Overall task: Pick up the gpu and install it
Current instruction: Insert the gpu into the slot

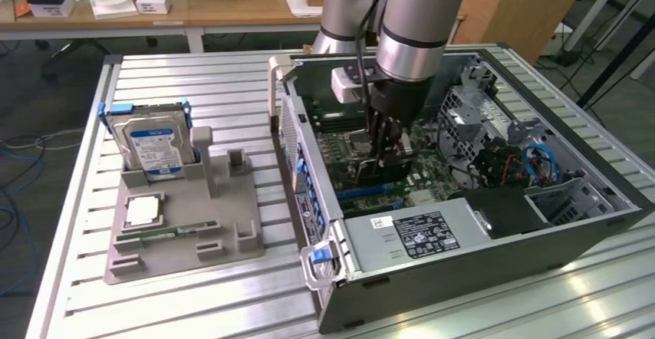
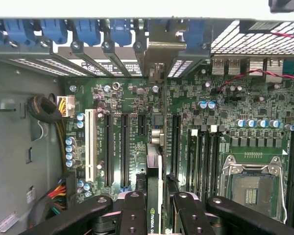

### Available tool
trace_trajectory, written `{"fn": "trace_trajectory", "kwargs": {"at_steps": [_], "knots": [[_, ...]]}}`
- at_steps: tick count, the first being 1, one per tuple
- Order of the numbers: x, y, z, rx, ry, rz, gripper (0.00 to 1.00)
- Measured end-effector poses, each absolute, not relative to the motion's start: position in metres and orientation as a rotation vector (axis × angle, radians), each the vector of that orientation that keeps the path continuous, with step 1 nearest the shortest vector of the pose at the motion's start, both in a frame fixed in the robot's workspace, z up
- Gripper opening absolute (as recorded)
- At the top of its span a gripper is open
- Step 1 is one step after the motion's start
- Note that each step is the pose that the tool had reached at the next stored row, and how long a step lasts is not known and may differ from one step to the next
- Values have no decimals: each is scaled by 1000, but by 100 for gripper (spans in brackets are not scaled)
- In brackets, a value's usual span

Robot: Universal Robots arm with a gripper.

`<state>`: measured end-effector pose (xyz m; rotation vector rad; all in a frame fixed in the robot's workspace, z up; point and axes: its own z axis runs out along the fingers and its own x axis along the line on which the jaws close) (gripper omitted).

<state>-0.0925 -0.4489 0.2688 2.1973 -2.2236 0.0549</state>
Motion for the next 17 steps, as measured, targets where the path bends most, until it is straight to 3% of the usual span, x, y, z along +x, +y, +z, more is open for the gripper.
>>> {"fn": "trace_trajectory", "kwargs": {"at_steps": [17], "knots": [[-95, -448, 258, 2203, -2229, 71, 26]]}}
